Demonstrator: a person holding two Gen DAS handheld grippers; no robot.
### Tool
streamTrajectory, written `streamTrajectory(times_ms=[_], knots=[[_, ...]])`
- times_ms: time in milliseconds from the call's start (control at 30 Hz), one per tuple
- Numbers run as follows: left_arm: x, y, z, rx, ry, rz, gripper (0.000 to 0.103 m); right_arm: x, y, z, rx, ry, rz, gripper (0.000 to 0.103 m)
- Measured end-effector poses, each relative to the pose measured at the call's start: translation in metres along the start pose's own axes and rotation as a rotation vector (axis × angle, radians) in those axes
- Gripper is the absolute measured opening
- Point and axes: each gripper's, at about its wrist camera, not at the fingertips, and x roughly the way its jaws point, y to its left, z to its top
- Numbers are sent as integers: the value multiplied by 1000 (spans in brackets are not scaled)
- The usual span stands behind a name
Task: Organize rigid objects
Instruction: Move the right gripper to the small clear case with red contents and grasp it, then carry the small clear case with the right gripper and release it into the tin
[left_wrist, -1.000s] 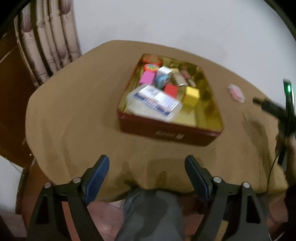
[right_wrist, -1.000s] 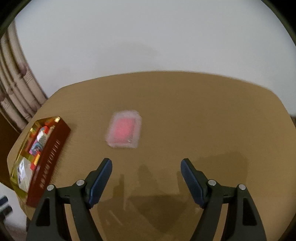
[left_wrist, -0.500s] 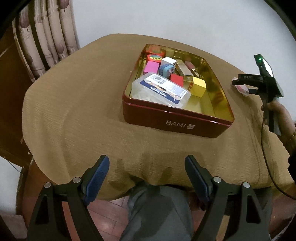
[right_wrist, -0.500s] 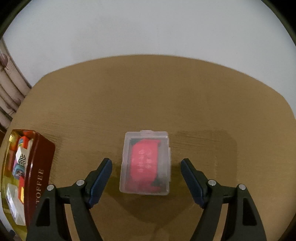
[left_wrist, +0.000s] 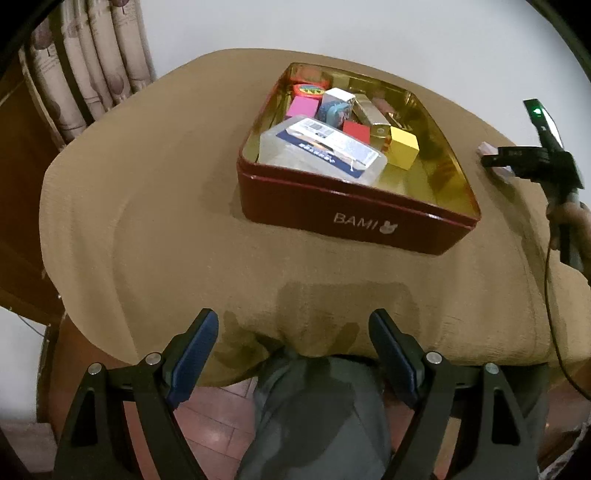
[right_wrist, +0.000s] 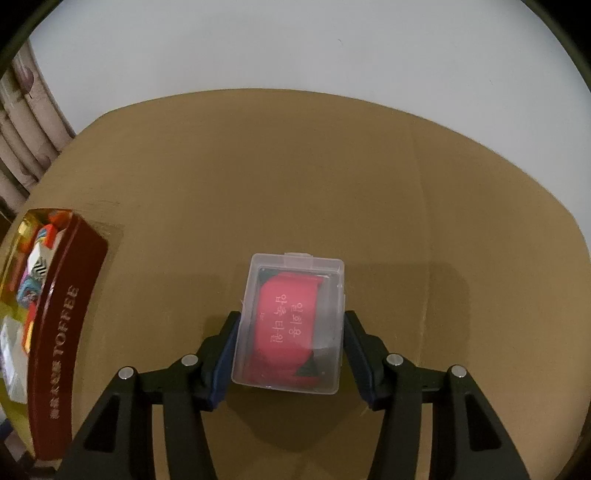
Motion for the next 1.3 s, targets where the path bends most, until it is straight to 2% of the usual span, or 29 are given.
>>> streamTrajectory(times_ms=[133,300,400,533,700,833,1033,1233,1300], knots=[[-6,-2,-1,6,-30,22,80,-26,-4,-19,33,-6,96,55],[-5,-4,-1,7,-24,20,80,-79,24,-32,-28,-27,264,55],[-5,-2,-2,1,-17,18,80,-112,64,-32,-97,-33,374,55],[-8,1,0,-5,-28,13,80,-122,113,-39,-180,10,459,55],[-10,4,2,-11,-30,3,80,-103,177,-54,-246,85,522,55],[-13,6,2,-9,-37,-1,80,-89,196,-59,-256,124,535,55],[-13,8,1,-7,-24,-12,80,-50,207,-58,-223,196,488,55],[-12,8,3,6,-17,-17,80,-46,221,-52,-299,167,311,55],[-12,7,3,12,-19,-15,80,-44,221,-47,-295,160,292,55]])
